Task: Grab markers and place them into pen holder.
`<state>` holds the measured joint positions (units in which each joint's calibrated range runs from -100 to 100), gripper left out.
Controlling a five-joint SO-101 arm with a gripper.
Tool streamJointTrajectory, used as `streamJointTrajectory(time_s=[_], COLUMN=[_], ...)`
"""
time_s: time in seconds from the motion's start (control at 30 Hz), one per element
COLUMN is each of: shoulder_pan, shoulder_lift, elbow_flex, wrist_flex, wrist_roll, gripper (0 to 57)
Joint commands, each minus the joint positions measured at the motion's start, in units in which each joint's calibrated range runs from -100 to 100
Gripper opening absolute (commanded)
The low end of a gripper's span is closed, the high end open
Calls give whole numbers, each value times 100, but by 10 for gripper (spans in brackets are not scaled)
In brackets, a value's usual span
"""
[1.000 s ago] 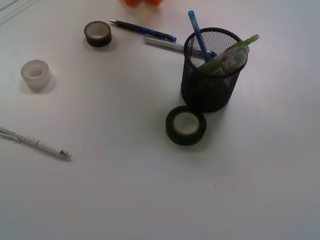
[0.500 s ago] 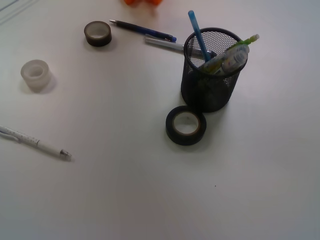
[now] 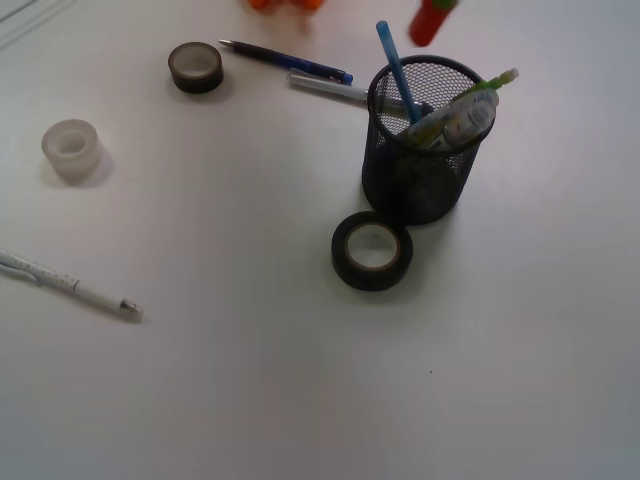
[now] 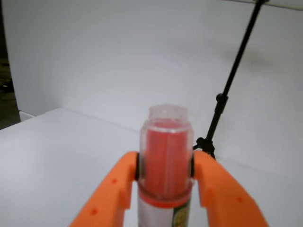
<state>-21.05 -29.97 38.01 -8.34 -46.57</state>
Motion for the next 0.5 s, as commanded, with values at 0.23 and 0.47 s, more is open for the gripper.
streamJointTrajectory(time_s=[0.23, 0.47], shoulder_pan=[-67, -44], shoulder_lift=[-425, -382], elbow_flex=[1299, 1969], wrist_flex=[-794, -1616], wrist_roll=[-474, -493], gripper=[6, 6])
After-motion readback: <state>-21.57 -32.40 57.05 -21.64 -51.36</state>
